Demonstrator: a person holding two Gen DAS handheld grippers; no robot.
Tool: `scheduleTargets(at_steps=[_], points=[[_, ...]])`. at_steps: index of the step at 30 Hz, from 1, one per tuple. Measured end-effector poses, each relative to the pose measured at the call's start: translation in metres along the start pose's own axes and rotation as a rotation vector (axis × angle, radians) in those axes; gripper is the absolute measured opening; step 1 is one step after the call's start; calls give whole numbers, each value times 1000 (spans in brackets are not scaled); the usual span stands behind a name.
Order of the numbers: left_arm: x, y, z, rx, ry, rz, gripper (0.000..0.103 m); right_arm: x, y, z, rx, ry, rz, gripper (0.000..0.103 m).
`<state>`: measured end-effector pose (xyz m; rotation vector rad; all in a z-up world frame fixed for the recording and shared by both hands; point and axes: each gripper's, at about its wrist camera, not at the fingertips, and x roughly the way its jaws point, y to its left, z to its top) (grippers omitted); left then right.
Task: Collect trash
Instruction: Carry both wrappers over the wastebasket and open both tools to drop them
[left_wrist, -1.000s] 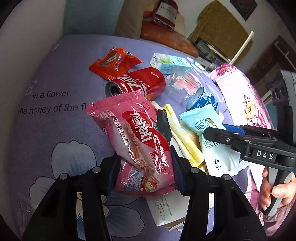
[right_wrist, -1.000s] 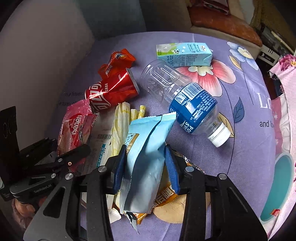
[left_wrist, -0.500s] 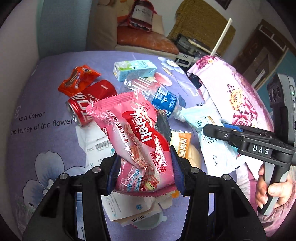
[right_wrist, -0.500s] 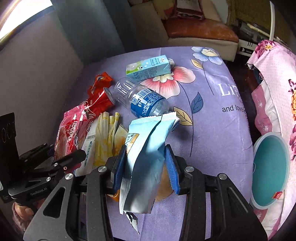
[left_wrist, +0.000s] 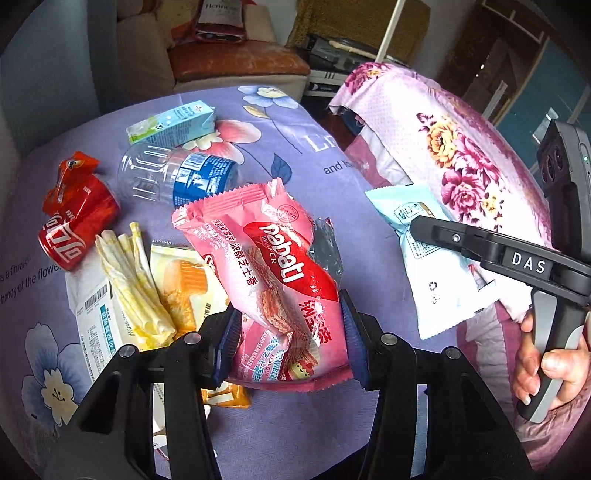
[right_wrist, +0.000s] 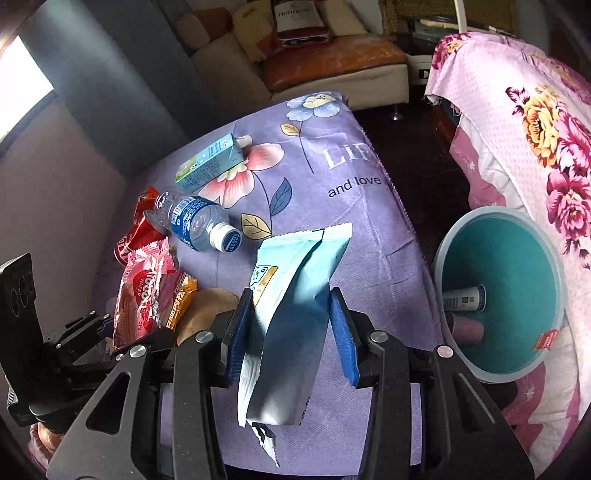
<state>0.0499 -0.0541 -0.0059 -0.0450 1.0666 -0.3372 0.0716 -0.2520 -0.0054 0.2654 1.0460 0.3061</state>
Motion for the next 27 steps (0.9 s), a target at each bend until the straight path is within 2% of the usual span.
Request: scheduleTargets(at_steps=[8,17,27], points=[[28,-63,18,114,45,-8,51,-23,-67,-6,129,-68,-15,39],[65,-134,31,237,102,-33,51,-41,-149,-24,280,-106,-60,39],[104,-193,36,323,153,-49,51,-56,-206,-39,371,-132,-104,40]])
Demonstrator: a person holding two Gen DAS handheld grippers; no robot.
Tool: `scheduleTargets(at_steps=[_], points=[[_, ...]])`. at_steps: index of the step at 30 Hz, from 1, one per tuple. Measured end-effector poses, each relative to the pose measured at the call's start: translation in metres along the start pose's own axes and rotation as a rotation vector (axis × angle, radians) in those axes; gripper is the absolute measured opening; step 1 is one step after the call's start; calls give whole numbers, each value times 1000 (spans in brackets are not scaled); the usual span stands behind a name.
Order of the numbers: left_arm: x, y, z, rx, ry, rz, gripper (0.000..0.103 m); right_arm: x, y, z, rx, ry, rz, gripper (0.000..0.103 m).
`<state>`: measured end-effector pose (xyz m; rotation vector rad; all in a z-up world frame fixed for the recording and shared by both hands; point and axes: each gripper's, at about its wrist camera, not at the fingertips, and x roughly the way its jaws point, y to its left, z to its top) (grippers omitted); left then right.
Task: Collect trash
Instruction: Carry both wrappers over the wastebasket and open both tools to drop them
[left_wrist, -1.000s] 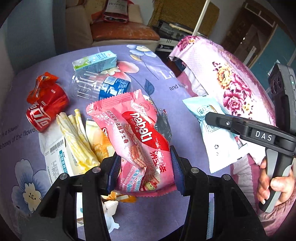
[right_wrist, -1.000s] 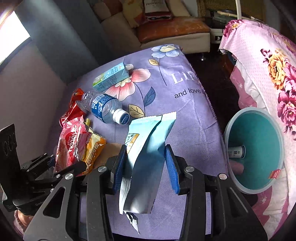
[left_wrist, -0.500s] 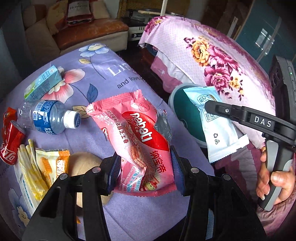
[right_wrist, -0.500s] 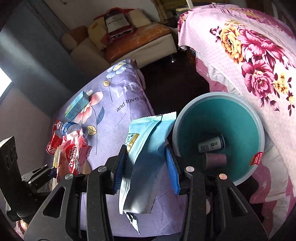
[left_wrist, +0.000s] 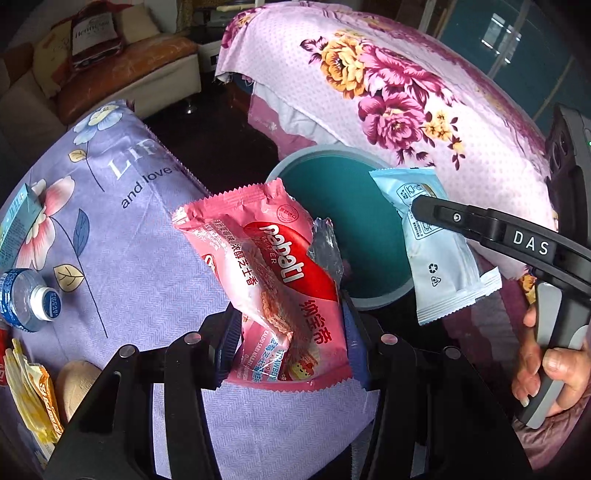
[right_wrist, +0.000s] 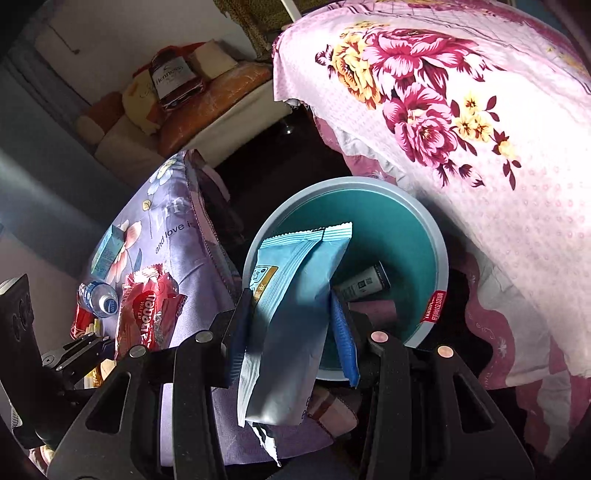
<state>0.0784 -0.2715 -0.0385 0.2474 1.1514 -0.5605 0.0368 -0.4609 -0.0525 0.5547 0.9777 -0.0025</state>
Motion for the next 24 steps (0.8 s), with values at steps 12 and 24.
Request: scheduleTargets(at_steps=[12,24], points=[[35,-20,19,35,50,-8,51,5,-27,5,37,9,-39,40],[48,-18,28,14,63,-14,73,5,-36,10,41,8,-84,40]])
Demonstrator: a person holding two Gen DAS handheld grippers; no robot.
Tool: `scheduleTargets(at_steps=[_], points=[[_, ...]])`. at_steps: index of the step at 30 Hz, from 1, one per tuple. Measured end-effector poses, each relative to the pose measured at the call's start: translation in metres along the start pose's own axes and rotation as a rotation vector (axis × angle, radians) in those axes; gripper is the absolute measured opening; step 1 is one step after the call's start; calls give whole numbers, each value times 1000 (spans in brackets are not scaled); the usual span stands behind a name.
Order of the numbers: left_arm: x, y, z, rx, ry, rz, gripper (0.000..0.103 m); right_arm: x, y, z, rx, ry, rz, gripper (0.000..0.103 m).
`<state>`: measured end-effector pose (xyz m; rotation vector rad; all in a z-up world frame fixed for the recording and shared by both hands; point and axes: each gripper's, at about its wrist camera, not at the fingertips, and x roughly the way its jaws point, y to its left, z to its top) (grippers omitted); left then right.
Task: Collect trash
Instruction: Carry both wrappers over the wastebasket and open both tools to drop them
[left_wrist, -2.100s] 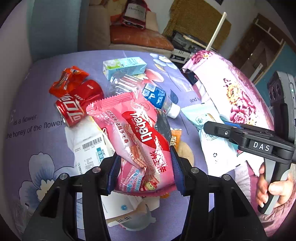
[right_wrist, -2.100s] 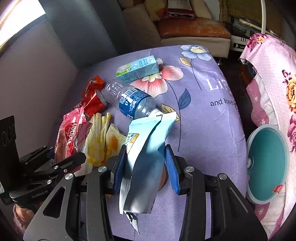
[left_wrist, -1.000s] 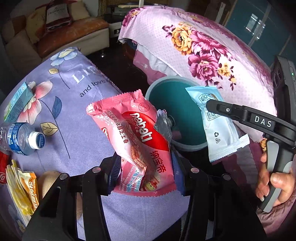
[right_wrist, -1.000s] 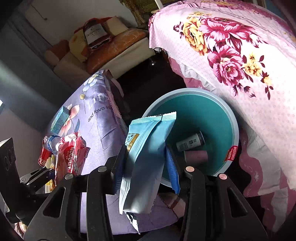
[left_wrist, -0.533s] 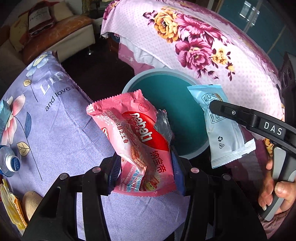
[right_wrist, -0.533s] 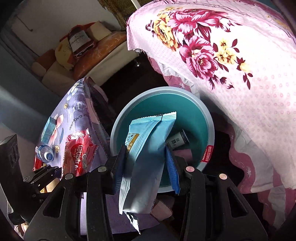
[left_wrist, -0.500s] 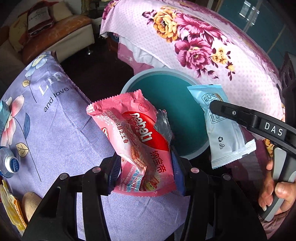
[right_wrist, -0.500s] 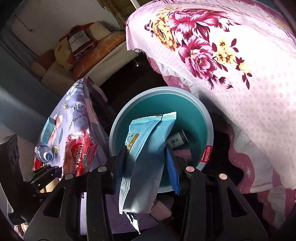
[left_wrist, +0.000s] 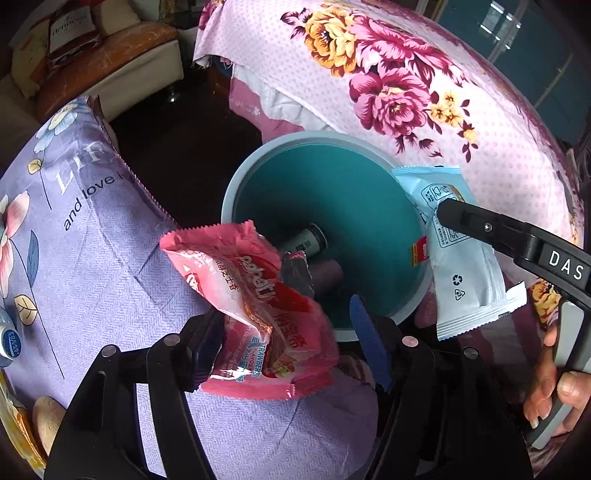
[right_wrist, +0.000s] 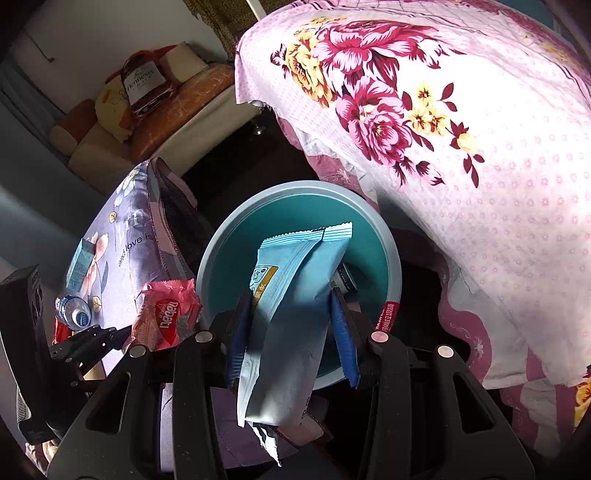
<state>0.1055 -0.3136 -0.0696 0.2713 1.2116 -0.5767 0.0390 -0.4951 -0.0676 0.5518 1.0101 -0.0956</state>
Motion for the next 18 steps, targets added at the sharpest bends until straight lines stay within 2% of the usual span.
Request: scheduleTargets(at_steps=[5,18], points=[[-3,8,-1,-24,-8,7,86,4,3,0,-8,8,-7,40],[-7,32,-9,-91,-33,-22,91,21,15,-1,-32,46,-36,40]])
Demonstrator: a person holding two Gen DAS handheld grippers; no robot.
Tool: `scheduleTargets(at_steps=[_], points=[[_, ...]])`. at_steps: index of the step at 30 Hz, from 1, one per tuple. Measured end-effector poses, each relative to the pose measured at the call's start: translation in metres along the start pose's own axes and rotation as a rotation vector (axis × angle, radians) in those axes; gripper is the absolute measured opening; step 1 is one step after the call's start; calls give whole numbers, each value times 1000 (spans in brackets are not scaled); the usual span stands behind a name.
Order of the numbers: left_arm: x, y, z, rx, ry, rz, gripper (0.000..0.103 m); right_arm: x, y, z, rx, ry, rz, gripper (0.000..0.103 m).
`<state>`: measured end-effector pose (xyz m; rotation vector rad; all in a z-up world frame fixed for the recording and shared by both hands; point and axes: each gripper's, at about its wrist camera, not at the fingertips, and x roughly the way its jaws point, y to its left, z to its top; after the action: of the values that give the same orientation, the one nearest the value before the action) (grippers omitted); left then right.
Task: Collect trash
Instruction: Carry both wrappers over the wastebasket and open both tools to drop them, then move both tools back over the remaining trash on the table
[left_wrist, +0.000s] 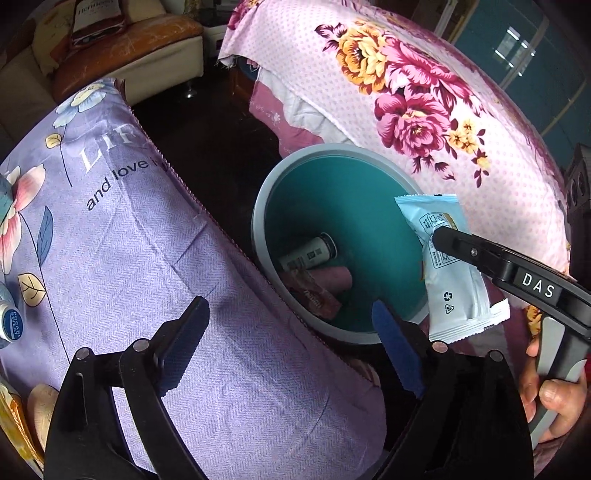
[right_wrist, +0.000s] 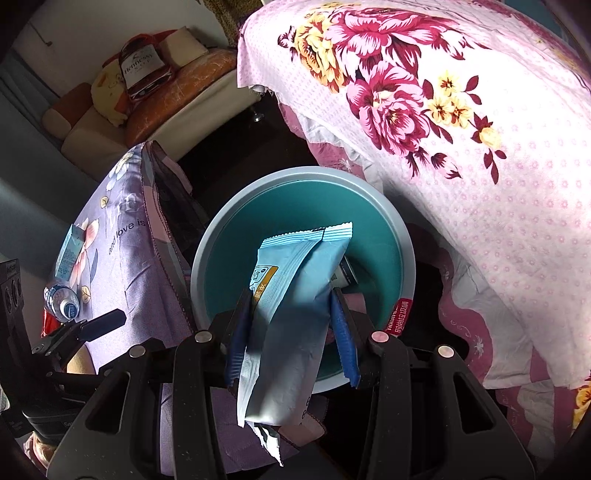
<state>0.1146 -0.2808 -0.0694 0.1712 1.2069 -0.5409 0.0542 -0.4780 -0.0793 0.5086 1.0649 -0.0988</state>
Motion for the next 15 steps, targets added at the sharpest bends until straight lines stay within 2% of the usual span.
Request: scheduleTargets(at_steps=[7,9,10,15], points=[[-1,13,-9,-31,8,-21,91,10,7,-1,-4,33,-24,44],[-3,17,-11,-40,8,-27,91,11,9,-2,-4,39,-23,59],[-4,18,-13,-44,7,-29,91,11,11,-3,-5,38,-26,63],[-16,26,-20,-54,-8,-32,91,7,23,-5,-12,32,-27,74]])
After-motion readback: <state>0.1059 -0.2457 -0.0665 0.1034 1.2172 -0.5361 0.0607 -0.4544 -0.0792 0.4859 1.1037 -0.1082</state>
